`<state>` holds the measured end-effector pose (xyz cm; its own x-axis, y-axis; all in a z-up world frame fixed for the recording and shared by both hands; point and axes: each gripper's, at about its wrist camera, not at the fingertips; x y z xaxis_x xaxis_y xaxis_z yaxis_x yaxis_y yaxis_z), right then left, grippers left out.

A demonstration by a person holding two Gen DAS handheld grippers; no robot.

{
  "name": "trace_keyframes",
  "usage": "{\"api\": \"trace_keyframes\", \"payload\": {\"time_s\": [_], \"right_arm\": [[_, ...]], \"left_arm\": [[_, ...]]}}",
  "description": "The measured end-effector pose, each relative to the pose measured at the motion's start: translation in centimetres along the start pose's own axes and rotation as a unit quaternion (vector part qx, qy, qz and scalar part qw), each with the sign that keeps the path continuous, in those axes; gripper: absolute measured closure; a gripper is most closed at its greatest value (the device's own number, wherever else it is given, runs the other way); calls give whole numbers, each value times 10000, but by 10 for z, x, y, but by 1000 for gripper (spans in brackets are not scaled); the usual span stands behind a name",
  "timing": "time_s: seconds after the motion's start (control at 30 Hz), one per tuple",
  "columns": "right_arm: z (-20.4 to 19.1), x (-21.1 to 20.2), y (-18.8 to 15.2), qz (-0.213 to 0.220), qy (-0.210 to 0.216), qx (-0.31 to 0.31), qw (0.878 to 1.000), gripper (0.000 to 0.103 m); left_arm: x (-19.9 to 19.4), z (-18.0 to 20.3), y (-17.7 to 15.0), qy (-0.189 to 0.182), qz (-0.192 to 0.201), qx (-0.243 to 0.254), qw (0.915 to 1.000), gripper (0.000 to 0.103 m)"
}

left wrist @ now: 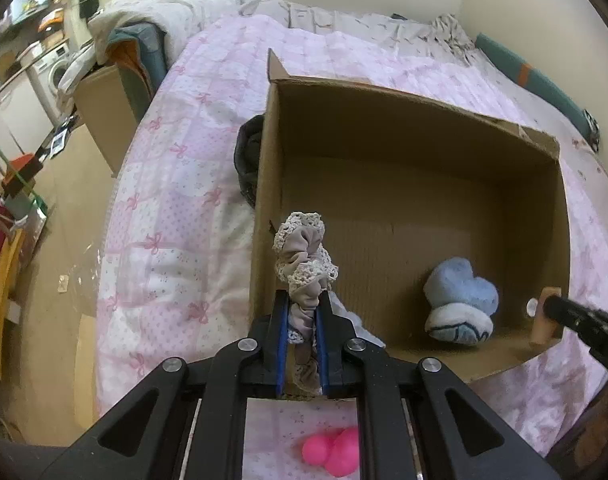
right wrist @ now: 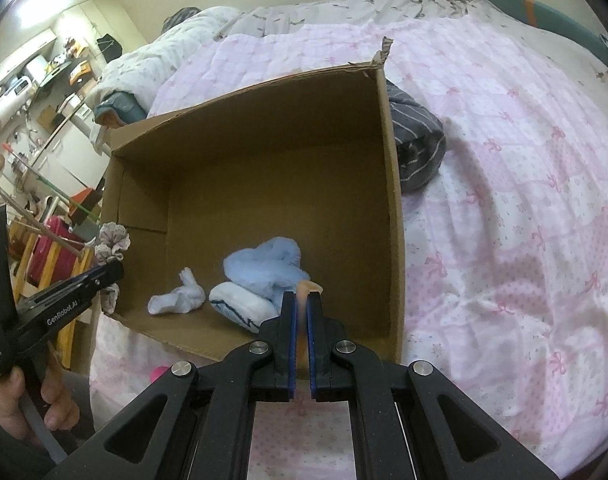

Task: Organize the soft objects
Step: 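Carry the scrunchie and sponge into the box and open both tools, then lift both tools out of the box toward the pink toy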

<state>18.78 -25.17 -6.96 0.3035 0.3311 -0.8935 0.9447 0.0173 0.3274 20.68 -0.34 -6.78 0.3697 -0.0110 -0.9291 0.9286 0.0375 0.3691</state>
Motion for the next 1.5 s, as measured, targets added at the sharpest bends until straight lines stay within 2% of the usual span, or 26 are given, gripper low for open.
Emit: {"api": "trace_keyframes", "payload": {"time_s": [0.37,0.5,0.63,0.8,1.23,1.3,1.37,1.43,1.5], "right_arm": [[0,2,2,2,-52,-10,10000,97],[-2,2,2,16,-41,-76,10000,97],[-3,3,1,5,-58,-93,9999,97],[-2,3,2,3,-68,-63,10000,97],[-3,-3,1,171,8,-43,9998,96],[-1,-6,2,241,75,14,9997,88],[1,-9,2,331,92,94,9994,72],[3,-13,2,427,98,197,9988,27],[5,-21,1,668,128,286,9973,24]], "left_arm": [[5,2,-4,-97,-54,102,9999,90],[4,3,-5,-27,-21,110,9999,76],[0,5,-6,-222,77,121,9997,53],[-7,9,-8,-220,235,202,9993,43],[-7,13,-10,-146,262,228,9993,43],[-9,14,-11,-150,297,245,9991,43],[-11,14,-11,-145,355,272,9989,43],[-16,15,-12,-125,523,315,9981,43],[-22,15,-11,-129,644,323,9973,43]]}}
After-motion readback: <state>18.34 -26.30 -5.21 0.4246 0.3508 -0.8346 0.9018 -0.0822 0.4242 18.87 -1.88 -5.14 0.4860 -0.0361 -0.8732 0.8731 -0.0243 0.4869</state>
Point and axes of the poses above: each gripper's, at about its wrist camera, not at the fingertips, and x roughly the way its jaws point, z to its right, y to its top, and after that the axes turned 9 degrees about -z, right-handed
